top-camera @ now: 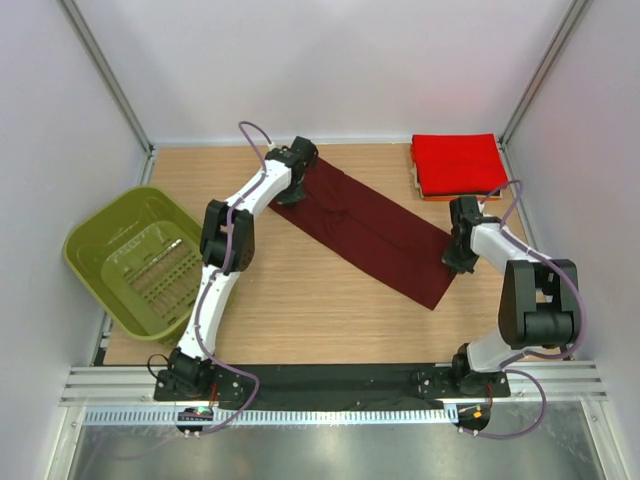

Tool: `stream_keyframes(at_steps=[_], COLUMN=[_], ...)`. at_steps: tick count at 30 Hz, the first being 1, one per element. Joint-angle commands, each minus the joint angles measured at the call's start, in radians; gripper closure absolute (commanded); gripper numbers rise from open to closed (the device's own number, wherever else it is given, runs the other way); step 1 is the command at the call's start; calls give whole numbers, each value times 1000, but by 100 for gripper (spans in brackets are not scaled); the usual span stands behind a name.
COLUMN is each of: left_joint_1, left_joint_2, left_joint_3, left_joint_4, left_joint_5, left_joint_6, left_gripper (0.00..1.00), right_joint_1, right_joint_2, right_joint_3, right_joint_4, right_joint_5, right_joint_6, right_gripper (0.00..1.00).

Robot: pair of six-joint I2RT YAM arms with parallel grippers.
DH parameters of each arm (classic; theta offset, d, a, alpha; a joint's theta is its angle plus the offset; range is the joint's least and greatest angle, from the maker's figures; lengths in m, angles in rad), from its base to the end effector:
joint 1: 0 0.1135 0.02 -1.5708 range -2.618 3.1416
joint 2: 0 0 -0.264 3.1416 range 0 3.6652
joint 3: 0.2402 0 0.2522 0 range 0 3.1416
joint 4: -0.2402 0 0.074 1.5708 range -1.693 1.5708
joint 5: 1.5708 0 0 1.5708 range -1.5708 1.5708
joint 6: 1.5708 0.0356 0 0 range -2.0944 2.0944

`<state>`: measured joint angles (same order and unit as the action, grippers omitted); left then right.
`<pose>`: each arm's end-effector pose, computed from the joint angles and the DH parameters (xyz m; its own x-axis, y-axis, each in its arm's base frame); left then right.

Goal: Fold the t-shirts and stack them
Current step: Fold the tshirt

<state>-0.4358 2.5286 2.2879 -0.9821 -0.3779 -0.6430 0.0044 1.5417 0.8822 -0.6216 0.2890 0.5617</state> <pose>0.4812 -0.2096 0.1646 -0.8489 -0.2195 -0.4809 -0.2882 0.9548 0.0731 0.2736 -0.0089 0.1711 -0.7700 0.5072 -0.3872 0.5758 0.8138 -0.0790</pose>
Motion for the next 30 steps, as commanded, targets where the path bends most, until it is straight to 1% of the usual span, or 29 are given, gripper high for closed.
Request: stream_keyframes(at_steps=[1, 3, 4, 11, 17, 30], left_joint_1=[19, 20, 19, 19, 20, 19], left_joint_2=[39, 38, 38, 38, 42, 45], left_joint_3=[-31, -34, -33, -34, -33, -33], left_joint_4=[-13, -12, -12, -7, -7, -7], left_joint_5=[11, 11, 13, 22, 25, 23], left_joint_6=[-9, -10, -12, -20, -23, -26], left_gripper=[97, 97, 97, 97, 97, 97], right_joint_1=[-24, -24, -24, -24, -24, -24], right_joint_2=[-60, -80, -86, -109, -75, -29], right_joint_3=[-8, 4, 6, 12, -14, -57], right_joint_4=[20, 23, 28, 46, 74, 120], right_joint_5=[-10, -39, -45, -91, -116, -125], right_joint_6=[-8, -14, -13, 4, 14, 32], right_gripper=[99, 93, 87, 74, 70, 71])
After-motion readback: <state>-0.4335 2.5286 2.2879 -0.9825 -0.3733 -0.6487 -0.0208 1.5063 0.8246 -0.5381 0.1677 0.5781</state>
